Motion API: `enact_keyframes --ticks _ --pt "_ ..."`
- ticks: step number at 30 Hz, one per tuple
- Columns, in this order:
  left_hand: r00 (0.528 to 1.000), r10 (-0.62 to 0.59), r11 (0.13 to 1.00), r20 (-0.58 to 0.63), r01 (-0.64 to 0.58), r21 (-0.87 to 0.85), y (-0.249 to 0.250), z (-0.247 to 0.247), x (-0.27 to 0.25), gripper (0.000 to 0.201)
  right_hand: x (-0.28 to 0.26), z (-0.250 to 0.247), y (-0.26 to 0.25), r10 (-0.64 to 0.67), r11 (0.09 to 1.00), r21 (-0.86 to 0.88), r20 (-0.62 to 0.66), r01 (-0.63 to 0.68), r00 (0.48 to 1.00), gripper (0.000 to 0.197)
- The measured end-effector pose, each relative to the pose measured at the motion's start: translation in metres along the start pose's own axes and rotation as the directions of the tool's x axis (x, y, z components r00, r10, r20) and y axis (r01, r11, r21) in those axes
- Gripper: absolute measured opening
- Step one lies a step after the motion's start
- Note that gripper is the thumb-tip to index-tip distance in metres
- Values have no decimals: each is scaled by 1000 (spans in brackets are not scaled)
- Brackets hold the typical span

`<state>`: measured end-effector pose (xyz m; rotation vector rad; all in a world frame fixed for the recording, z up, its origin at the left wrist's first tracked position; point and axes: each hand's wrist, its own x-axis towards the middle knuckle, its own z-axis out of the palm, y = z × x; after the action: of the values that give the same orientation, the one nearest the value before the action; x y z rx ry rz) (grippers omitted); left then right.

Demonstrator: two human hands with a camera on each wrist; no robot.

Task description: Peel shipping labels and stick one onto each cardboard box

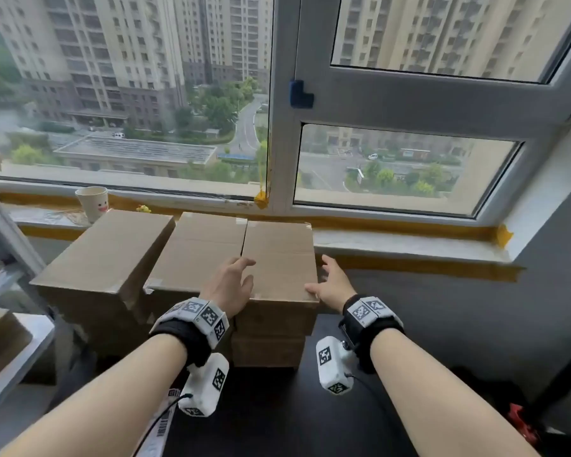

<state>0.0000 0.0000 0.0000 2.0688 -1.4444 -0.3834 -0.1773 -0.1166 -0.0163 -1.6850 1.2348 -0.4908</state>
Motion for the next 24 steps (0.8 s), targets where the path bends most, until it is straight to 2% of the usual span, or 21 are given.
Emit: enact_keyframes --ticks 6,12,15,18,21,24 --pt "997 -63 998 53 64 -20 6 7 7 39 8 -8 16 90 952 282 112 -119 990 85" --pt "980 -166 986 107 168 -13 11 7 9 50 8 -20 19 78 873 464 172 -150 982 74" --pt "960 -232 944 160 262 -201 13 7 10 61 3 -22 18 70 843 512 198 -164 978 71" --pt "942 -303 865 142 334 -375 17 7 8 64 0 -21 15 58 832 529 209 -163 976 72" --pt "938 -332 831 97 339 -440 18 3 3 64 -6 -24 11 34 826 547 192 -136 981 74" --pt "948 -303 803 101 311 -508 23 -3 -5 62 -20 -32 10 29 815 569 150 -111 988 78"
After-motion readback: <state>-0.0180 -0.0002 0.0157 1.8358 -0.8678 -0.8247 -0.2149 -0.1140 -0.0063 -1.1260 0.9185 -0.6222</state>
